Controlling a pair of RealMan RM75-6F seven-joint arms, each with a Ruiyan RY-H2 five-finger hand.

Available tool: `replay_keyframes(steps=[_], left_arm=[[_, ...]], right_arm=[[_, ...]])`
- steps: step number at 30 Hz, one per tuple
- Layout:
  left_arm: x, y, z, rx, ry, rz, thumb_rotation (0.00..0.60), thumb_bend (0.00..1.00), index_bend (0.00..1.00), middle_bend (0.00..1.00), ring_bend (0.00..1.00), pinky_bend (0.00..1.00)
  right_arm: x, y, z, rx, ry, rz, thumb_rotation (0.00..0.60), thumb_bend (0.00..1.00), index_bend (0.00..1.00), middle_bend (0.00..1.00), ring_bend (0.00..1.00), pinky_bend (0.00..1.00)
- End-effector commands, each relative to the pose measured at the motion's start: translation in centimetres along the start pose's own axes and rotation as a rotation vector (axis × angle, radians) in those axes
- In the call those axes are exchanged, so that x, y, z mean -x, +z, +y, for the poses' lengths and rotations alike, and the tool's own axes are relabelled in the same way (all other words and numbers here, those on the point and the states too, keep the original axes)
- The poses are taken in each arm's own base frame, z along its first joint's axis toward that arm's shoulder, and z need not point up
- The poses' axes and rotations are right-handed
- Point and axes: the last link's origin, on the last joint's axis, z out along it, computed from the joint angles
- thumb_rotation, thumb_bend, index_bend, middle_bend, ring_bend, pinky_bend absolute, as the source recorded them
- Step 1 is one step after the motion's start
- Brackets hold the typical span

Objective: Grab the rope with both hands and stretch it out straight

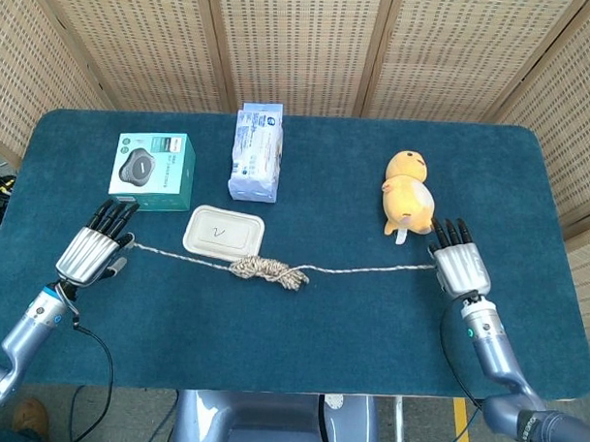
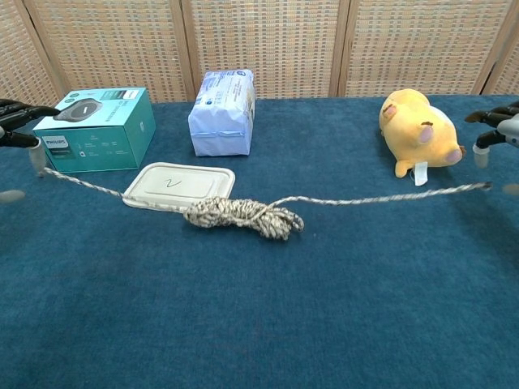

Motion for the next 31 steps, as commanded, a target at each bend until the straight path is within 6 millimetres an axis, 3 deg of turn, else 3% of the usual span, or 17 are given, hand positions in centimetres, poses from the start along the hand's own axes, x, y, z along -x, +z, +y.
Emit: replay_keyframes(steps=[1,8,15,19,26,31], left_arm=[[-0.1,-0.2,0.0,-0.005,-0.06,-0.007,0.6,0.0,0.0,0.0,0.0,0.0],[-2.7,-1.9,-0.6,-0.087,-0.25,0.071,0.6,0.0,0.0,0.0,0.0,0.0],[-6.0,-6.7,-1.5,-0.268,-0.336,0.101,0.6,0.0,0.0,0.0,0.0,0.0],[-7.5,-9.5,-0.8,-0.339,-0.348,0.068,0.6,0.0,0.0,0.0,0.0,0.0],[-7.8,-13.8,1.0,-0.395,-0.349,0.026,0.6,0.0,0.0,0.0,0.0,0.0],[-8.1,-14.9,1.2,-0.417,-0.349,0.044,0.6,0.0,0.0,0.0,0.0,0.0]], right_arm=[[-0.4,-0.4,-0.2,0.01,0.071,0.007,0.6,0.0,0.0,0.0,0.0,0.0],[-2.6,-2.6,0.2,-0.002,0.233,0.112,0.6,0.0,0.0,0.0,0.0,0.0],[-4.0,-6.3,1.5,0.001,0.32,0.22,0.6,0.0,0.0,0.0,0.0,0.0],[-3.6,-8.4,2.0,-0.017,0.309,0.254,0.6,0.0,0.0,0.0,0.0,0.0],[-2.8,-11.5,2.2,-0.008,0.293,0.286,0.6,0.0,0.0,0.0,0.0,0.0],[-3.0,-12.4,2.5,-0.004,0.291,0.299,0.6,0.0,0.0,0.0,0.0,0.0]])
